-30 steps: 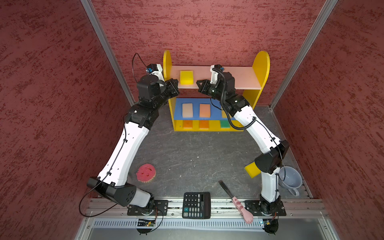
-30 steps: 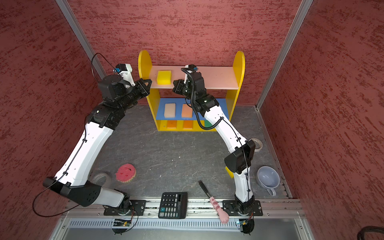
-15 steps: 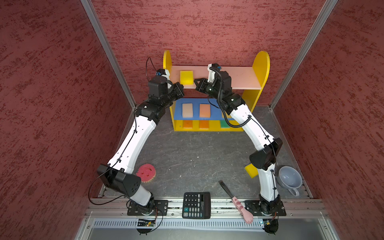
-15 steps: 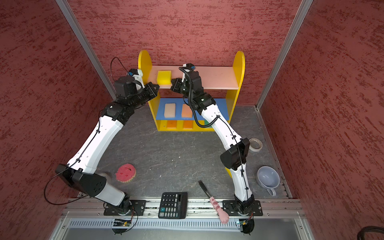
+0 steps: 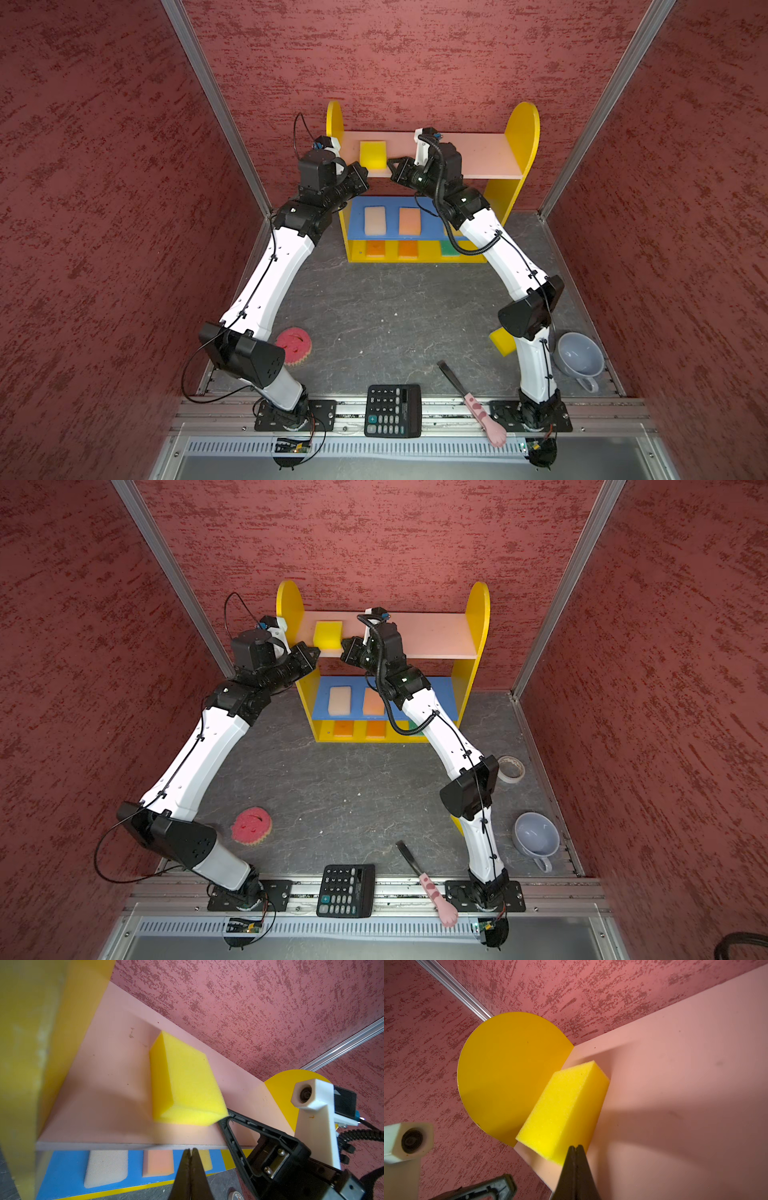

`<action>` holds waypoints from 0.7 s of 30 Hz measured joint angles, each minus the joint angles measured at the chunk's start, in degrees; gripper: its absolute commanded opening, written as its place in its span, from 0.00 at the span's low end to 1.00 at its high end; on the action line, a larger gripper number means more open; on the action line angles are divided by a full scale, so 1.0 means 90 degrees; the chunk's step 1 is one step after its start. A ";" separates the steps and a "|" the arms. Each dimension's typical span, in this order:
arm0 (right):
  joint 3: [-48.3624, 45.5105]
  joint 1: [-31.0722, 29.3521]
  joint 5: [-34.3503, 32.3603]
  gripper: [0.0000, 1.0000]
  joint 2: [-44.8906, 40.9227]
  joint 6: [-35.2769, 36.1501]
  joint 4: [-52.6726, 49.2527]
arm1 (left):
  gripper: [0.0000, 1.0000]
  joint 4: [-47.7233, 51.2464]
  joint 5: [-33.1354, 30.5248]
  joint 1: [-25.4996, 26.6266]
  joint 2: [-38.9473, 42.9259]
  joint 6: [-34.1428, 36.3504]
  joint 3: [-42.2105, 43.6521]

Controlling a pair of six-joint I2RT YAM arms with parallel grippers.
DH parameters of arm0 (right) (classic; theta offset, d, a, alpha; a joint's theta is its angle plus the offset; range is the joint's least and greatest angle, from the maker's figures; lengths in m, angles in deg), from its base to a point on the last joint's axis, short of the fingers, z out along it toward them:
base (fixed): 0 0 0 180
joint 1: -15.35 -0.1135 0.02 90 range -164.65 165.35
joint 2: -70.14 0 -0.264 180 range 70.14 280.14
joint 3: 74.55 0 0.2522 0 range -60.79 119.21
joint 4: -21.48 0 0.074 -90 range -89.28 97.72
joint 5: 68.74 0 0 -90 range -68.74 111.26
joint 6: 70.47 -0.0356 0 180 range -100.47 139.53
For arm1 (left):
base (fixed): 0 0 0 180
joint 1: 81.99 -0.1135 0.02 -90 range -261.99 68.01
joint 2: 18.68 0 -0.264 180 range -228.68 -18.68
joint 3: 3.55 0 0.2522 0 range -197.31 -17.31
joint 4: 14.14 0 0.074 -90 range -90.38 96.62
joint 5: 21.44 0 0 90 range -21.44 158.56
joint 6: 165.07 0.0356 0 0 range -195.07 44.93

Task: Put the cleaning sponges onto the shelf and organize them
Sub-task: 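Withdraw both grippers down from the top shelf toward the table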

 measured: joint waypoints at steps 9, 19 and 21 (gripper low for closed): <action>-0.0656 0.0000 -0.0155 0.02 -0.0503 0.0214 0.0015 | 0.00 -0.0036 -0.0005 0.0000 0.0588 -0.0005 0.0410; -0.4714 0.0005 -0.1287 0.08 -0.3849 0.0719 0.1100 | 0.04 -0.0335 -0.0250 0.0053 0.2426 0.0102 0.1953; -0.5642 0.0005 -0.1603 0.09 -0.4728 0.0787 0.1360 | 0.08 -0.0359 -0.0435 0.0126 0.2846 0.0185 0.2492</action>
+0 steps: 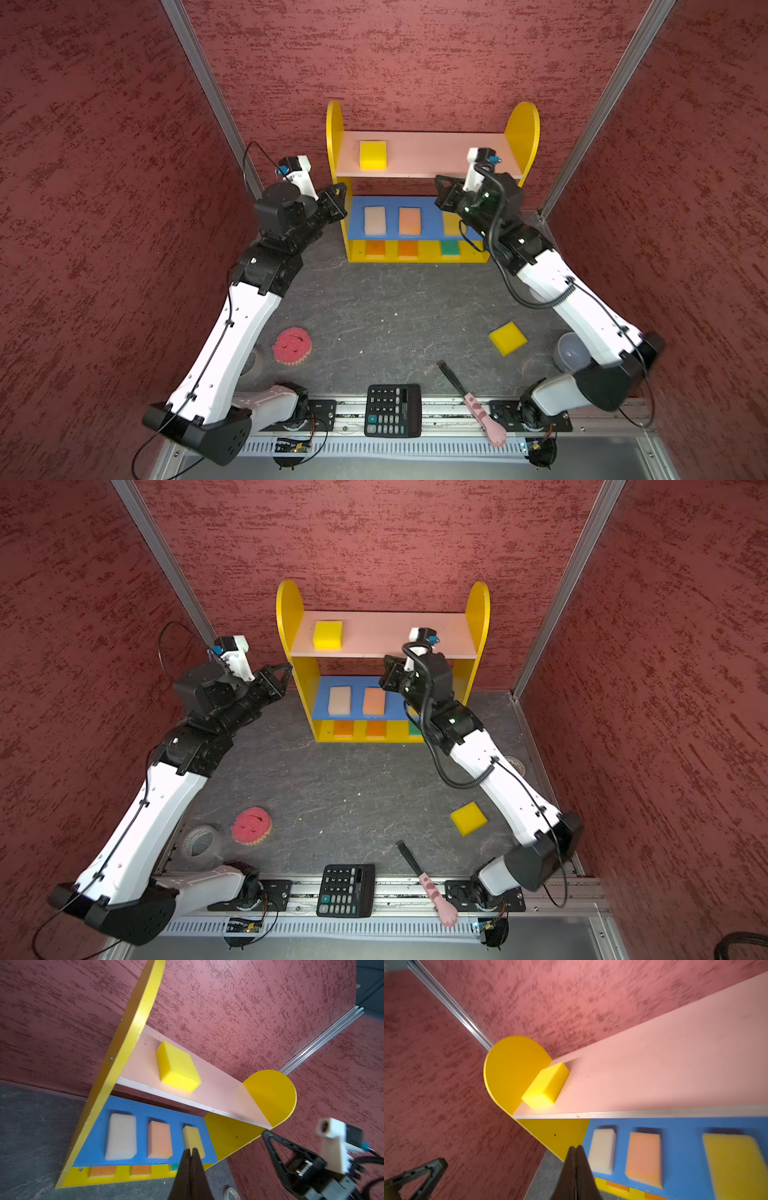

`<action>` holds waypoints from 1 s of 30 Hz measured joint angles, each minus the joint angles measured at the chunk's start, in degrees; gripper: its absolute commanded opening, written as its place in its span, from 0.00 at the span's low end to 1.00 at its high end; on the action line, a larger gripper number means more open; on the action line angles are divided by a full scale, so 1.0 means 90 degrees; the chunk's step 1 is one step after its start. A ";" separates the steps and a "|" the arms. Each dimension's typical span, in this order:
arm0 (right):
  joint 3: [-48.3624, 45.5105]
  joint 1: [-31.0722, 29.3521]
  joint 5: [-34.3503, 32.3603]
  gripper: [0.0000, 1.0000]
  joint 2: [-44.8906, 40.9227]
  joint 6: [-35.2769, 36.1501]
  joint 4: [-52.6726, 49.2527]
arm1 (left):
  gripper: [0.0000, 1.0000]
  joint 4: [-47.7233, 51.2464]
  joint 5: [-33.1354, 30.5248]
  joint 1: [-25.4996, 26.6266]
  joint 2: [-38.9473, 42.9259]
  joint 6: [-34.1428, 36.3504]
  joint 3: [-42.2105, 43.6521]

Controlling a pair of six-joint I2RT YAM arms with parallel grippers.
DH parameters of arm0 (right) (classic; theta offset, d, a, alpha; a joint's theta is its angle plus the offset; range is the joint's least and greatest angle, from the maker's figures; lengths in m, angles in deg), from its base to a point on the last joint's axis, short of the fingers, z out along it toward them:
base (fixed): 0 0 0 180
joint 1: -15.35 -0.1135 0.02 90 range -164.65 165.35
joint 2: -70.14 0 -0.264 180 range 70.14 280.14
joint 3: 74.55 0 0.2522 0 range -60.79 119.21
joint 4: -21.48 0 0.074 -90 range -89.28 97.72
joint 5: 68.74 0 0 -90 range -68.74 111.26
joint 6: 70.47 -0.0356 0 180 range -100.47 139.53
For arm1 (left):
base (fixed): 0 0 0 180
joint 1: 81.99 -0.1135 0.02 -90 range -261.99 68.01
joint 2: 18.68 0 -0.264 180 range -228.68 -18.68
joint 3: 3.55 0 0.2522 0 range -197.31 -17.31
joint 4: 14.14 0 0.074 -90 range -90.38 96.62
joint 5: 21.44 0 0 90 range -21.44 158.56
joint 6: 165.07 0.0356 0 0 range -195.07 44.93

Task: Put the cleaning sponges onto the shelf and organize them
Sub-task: 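Withdraw both grippers down from the top shelf toward the table, then move the right gripper over the yellow sponge lying on the table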

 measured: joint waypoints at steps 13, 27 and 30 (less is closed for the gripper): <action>-0.3694 0.0189 -0.1734 0.85 -0.2654 -0.0049 -0.0998 | 0.29 0.0398 -0.0945 0.0872 0.0758 -0.0010 0.2720; -0.5918 0.2399 -0.0576 0.99 -0.2788 -0.1202 -0.2276 | 0.99 -0.0374 -0.0498 0.1105 -0.1188 -0.0340 0.2652; -0.6472 0.2470 -0.0182 0.97 -0.2873 -0.1421 -0.2268 | 1.00 -0.0520 -0.0396 0.1217 -0.1343 -0.0338 0.2652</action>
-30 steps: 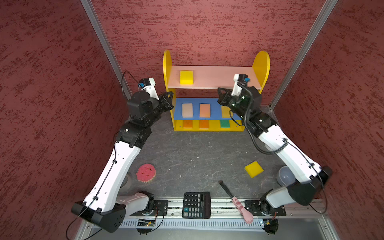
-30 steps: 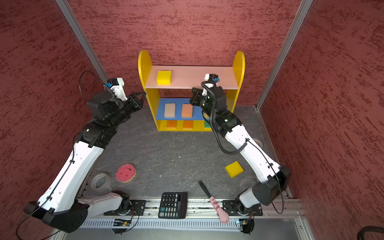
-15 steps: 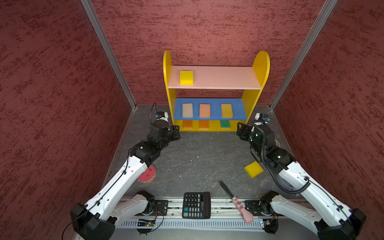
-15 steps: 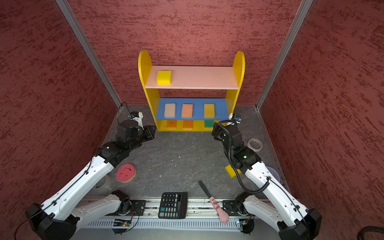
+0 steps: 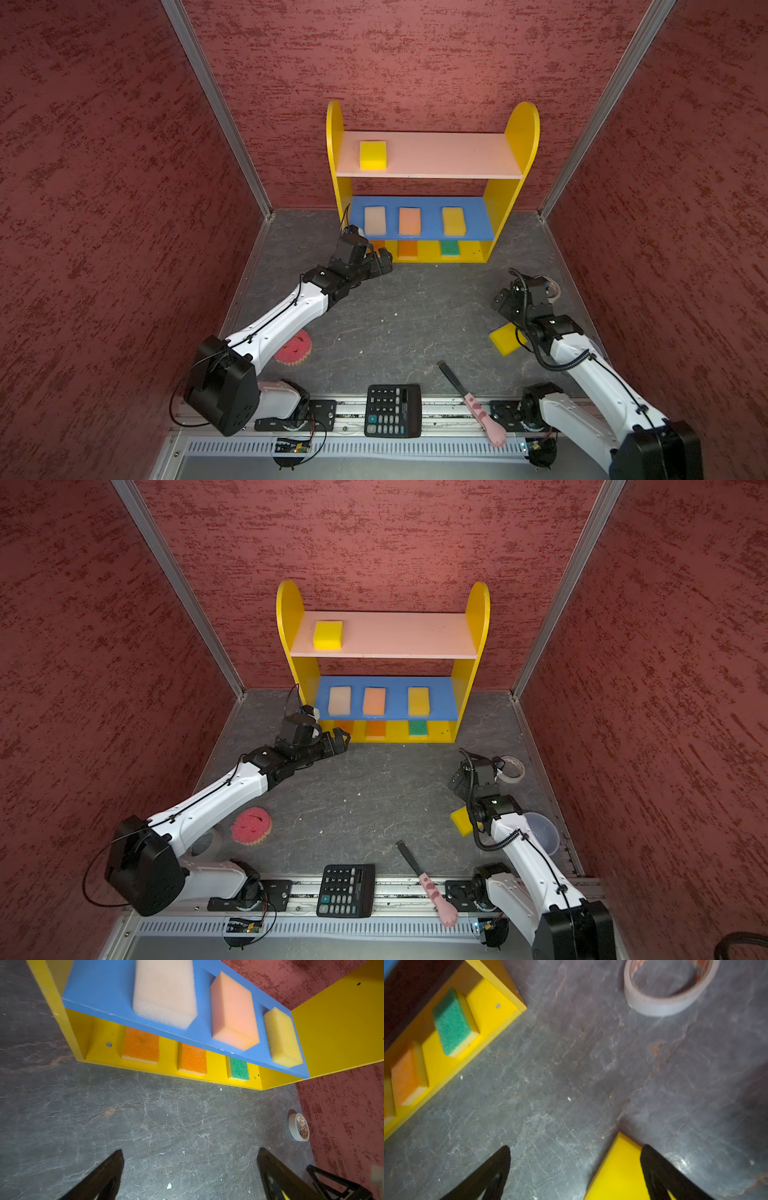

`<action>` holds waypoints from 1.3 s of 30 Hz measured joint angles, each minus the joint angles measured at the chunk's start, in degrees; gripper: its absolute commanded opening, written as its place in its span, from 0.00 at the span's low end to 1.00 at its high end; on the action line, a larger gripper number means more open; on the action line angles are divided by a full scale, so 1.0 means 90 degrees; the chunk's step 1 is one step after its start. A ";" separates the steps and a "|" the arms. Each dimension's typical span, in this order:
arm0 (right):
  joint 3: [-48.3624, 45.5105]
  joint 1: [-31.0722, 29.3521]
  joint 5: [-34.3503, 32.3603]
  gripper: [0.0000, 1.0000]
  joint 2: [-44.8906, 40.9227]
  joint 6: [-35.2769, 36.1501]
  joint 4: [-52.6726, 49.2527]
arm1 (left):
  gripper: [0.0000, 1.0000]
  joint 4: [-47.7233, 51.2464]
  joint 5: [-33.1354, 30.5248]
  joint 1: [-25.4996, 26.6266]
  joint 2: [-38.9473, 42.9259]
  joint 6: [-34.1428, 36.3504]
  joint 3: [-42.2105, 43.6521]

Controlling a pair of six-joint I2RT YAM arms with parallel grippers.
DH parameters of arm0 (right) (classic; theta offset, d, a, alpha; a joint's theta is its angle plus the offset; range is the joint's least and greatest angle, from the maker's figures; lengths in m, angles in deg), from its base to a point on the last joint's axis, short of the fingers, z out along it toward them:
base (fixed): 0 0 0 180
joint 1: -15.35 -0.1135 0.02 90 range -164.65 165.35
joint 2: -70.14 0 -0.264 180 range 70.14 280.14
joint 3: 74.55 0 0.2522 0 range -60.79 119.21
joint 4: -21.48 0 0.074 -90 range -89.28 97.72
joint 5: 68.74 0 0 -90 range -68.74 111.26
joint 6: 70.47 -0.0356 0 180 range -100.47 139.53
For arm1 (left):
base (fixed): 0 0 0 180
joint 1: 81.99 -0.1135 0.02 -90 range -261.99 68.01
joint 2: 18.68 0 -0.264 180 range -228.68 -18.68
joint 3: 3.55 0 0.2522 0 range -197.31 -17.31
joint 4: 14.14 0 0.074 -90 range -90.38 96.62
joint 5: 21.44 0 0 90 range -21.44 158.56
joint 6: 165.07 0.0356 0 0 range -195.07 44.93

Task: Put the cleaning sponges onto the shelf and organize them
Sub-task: 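Move the right gripper over the yellow sponge lying on the table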

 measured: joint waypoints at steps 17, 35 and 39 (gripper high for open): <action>-0.0527 -0.0933 0.1105 0.59 0.1479 -0.0682 0.1632 | 0.66 -0.0602 0.0770 0.0073 -0.0656 0.0061 -0.0002; 0.1171 -0.3920 0.0476 0.65 0.3213 -0.0308 0.2698 | 0.71 -0.0573 0.0826 0.0148 -0.0685 -0.0041 -0.0036; 0.1163 -0.3740 -0.0204 0.68 0.2229 -0.0070 0.2089 | 0.71 -0.0576 0.0828 0.0177 -0.0687 -0.0061 -0.0036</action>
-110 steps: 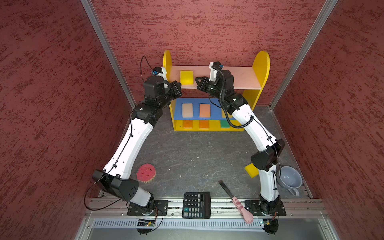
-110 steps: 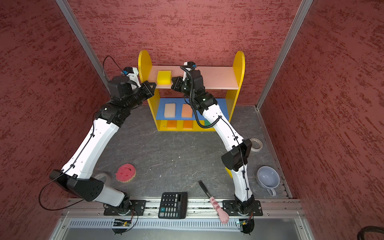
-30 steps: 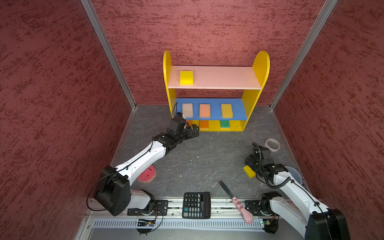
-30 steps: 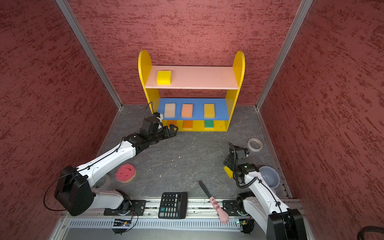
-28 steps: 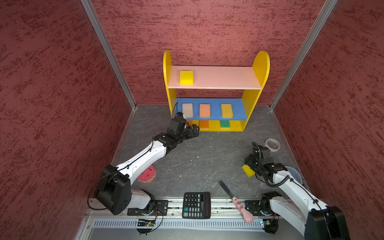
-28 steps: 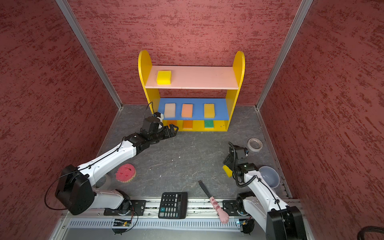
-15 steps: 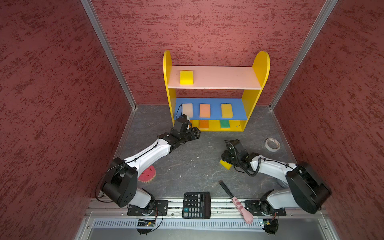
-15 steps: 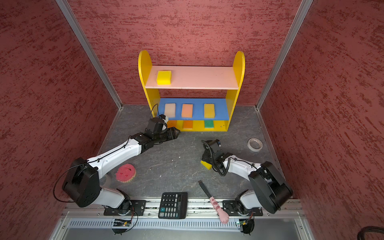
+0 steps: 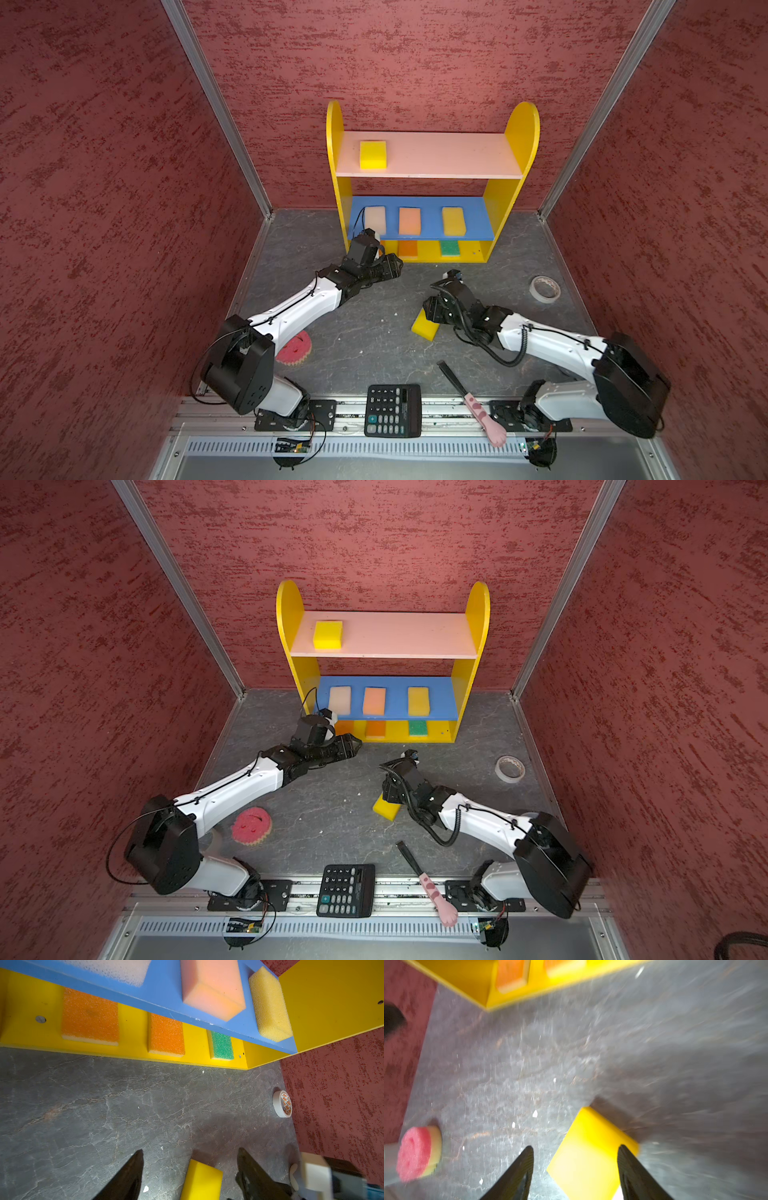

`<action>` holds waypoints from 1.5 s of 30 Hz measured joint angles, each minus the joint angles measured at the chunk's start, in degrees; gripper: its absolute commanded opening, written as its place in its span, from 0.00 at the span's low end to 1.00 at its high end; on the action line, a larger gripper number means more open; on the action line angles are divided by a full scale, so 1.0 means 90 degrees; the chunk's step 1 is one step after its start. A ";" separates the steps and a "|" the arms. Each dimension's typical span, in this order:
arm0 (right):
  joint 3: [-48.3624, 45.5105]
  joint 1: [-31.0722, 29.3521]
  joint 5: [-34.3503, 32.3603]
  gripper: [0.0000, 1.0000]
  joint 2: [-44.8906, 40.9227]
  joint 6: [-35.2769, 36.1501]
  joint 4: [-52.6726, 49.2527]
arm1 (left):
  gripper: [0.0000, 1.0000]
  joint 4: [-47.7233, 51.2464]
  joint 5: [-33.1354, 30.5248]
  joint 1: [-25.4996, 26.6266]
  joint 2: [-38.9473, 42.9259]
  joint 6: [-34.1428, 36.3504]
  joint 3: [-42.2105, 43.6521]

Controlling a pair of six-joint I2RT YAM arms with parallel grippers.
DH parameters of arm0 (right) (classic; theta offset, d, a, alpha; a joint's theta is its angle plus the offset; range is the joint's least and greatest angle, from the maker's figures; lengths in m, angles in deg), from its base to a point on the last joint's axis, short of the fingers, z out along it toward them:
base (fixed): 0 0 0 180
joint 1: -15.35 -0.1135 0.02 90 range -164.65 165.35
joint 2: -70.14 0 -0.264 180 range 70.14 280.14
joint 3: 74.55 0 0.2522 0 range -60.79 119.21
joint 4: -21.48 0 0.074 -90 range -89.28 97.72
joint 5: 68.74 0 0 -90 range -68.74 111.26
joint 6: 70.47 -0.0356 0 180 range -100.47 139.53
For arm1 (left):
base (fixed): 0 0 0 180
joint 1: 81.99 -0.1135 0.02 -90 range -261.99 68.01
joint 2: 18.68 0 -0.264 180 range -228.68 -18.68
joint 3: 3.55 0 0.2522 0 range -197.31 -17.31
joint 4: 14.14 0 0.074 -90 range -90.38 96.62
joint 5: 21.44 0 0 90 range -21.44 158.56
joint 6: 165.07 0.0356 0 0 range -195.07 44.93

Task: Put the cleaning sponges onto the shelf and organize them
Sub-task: 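Move the right gripper over the yellow sponge lying on the table, then close the right gripper on the yellow table sponge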

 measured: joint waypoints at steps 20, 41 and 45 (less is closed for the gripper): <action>-0.1440 0.1600 0.1154 0.70 -0.0216 -0.0270 -0.0095 | 0.74 0.0041 0.0080 0.0182 -0.0333 -0.0168 -0.0148; -0.1275 0.1542 0.1736 0.71 0.0061 -0.0034 0.0648 | 0.75 0.0102 0.0141 0.0393 -0.0826 -0.0277 -0.0658; -0.1304 0.1540 0.1503 0.71 -0.0532 0.0053 0.0563 | 0.76 0.0075 0.0090 0.0401 -0.0692 -0.0284 -0.0498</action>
